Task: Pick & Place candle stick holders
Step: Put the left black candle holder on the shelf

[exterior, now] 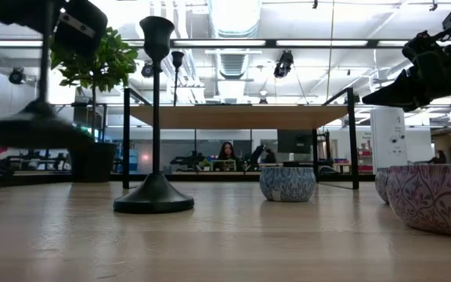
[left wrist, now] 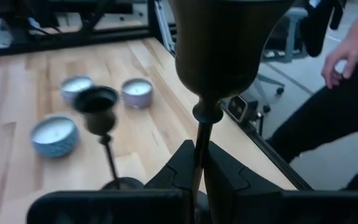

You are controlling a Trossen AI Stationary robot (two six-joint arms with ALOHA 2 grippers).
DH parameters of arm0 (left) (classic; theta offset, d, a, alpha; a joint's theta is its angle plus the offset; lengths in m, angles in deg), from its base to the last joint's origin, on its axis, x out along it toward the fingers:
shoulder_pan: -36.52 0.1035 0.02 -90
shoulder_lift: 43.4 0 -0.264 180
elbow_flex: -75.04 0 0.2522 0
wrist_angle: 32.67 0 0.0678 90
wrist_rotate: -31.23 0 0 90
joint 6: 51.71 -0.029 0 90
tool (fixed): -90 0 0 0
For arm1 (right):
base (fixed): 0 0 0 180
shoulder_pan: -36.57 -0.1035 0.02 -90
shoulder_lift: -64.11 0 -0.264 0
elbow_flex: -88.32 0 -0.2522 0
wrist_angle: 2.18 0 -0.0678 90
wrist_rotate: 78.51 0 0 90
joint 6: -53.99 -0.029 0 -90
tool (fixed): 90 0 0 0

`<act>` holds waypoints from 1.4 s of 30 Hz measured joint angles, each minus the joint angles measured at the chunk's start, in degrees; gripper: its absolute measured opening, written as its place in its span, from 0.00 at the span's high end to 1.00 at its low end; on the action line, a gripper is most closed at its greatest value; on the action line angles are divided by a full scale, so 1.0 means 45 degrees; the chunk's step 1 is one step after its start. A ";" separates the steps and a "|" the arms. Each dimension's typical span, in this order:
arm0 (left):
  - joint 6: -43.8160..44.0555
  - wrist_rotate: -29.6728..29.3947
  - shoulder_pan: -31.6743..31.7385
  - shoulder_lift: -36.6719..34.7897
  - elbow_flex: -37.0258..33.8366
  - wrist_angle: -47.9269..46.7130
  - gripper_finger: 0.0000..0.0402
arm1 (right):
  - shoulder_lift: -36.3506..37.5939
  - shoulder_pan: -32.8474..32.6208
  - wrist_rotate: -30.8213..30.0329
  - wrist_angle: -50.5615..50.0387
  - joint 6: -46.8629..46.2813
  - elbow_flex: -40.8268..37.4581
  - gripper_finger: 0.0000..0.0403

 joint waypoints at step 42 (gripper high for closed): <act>-0.0321 -0.0792 0.4868 -0.1691 0.5804 -0.7724 0.95 | 0.0000 -0.0001 0.0000 -0.0002 0.0005 0.0000 0.98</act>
